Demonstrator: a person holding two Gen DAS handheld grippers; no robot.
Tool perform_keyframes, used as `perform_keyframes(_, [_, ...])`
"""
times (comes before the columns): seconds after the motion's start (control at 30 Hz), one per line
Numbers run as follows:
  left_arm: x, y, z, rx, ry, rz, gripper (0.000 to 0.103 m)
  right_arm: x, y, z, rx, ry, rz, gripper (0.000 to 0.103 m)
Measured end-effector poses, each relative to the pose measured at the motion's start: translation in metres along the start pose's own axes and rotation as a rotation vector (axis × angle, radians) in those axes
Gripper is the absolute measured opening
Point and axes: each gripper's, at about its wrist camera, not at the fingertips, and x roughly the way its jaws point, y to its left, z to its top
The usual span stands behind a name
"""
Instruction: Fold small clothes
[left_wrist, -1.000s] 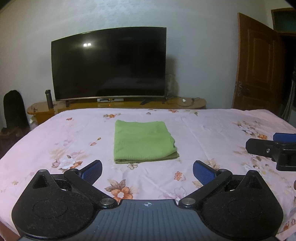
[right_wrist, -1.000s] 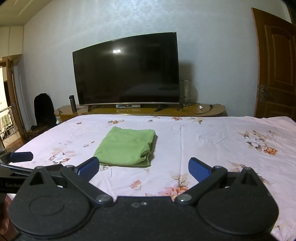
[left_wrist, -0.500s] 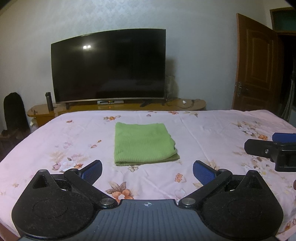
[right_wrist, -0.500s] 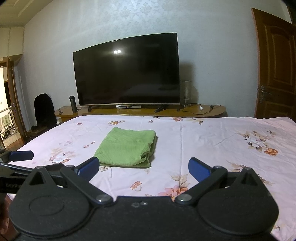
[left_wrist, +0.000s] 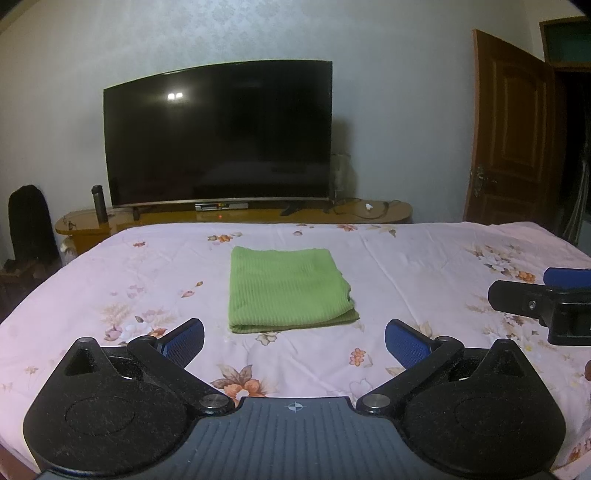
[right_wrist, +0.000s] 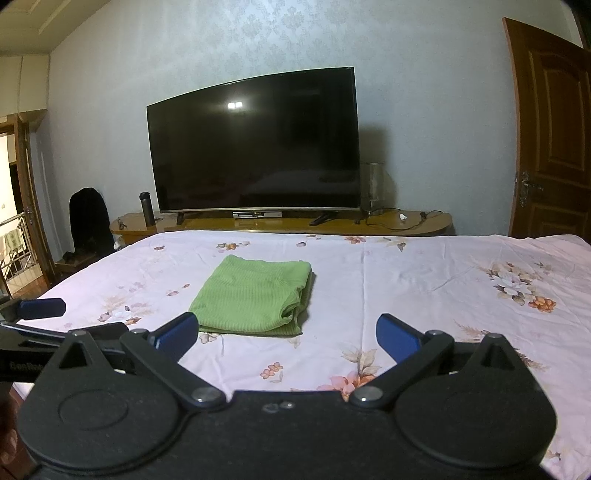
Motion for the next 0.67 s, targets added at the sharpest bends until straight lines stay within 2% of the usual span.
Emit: perform_keyframes(0.67, [-0.0018,0.0024,-0.0021,-0.019,-0.017,-0.007,0.103,0.0052,-0.0025,-0.0017,-0.005,0.009,-0.016,0.102])
